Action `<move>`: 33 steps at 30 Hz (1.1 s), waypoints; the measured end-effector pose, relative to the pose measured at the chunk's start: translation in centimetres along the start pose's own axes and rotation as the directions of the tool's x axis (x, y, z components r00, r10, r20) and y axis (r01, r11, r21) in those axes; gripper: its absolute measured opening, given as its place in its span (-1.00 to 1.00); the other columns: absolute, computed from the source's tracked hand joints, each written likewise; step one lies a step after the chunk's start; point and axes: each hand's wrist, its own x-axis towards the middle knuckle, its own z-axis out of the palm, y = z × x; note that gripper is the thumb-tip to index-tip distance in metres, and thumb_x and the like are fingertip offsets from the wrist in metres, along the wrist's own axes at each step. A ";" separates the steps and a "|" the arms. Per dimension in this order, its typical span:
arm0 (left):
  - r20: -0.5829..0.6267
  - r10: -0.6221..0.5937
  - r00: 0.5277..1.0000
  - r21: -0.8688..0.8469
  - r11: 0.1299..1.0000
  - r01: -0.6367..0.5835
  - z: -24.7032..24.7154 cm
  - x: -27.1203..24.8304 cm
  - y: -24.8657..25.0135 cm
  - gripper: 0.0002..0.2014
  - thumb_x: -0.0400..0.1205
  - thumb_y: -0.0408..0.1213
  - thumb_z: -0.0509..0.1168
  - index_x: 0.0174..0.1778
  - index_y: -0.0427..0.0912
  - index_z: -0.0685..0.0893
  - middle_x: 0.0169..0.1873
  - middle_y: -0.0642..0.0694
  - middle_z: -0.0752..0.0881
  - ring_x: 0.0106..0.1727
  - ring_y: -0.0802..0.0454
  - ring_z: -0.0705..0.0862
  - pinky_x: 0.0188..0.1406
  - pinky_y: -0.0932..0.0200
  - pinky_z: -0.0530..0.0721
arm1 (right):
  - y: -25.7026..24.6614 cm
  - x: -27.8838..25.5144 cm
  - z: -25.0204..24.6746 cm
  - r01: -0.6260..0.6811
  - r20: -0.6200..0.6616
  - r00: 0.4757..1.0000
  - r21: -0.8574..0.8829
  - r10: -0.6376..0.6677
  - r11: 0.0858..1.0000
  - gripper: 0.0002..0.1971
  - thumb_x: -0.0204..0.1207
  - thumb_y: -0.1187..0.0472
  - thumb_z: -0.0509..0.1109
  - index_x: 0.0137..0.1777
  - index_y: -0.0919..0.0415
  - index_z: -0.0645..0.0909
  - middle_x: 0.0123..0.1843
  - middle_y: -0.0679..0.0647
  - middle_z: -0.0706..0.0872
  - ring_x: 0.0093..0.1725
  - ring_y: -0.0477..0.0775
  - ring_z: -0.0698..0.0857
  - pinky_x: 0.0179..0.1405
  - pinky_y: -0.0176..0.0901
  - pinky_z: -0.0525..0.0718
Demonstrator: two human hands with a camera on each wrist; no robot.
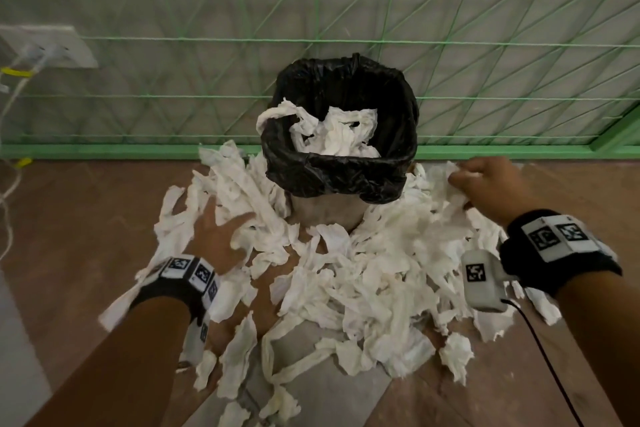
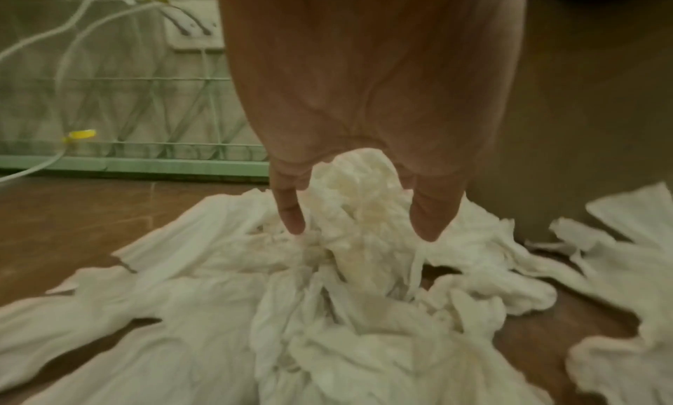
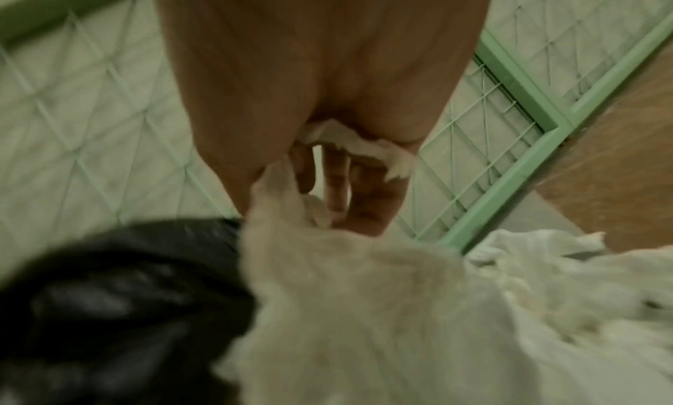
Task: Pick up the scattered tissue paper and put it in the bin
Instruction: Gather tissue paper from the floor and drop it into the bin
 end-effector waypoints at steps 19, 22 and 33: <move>-0.310 -0.243 0.919 -0.388 0.915 0.111 -4.1 -0.5 1.9 -0.51 0.72 0.01 0.10 0.16 -0.40 0.63 0.23 -0.46 0.59 0.29 -0.36 0.56 0.34 -0.13 0.47 | -16.5 2.0 -5.5 0.621 -0.584 0.692 0.181 -0.425 0.763 -0.73 0.74 0.04 -0.04 -0.23 -0.02 0.25 -0.34 -0.17 0.28 -0.35 -0.20 0.29 -0.27 -0.07 0.35; -0.265 -0.227 0.937 -0.418 0.903 0.100 -5.1 -0.8 0.9 -0.71 0.68 -0.24 0.20 0.29 -0.24 0.48 0.27 -0.37 0.59 0.27 -0.39 0.59 0.31 -0.24 0.55 | -16.9 1.5 -2.8 0.618 -0.545 0.708 0.171 -0.448 0.768 -0.78 0.76 0.10 -0.04 -0.17 0.00 0.22 -0.30 -0.20 0.24 -0.35 -0.25 0.27 -0.27 -0.25 0.34; -0.171 -0.241 0.955 -0.475 0.870 0.135 -12.2 -2.7 3.9 -0.58 0.57 0.16 0.23 0.06 -0.13 0.68 0.07 -0.02 0.70 0.12 -0.13 0.66 0.29 -0.19 0.58 | -13.3 1.0 0.9 0.288 -0.029 0.957 0.146 -0.287 0.946 -0.84 0.58 0.07 0.36 0.05 0.10 0.68 0.05 0.02 0.73 0.03 0.00 0.61 0.06 -0.07 0.60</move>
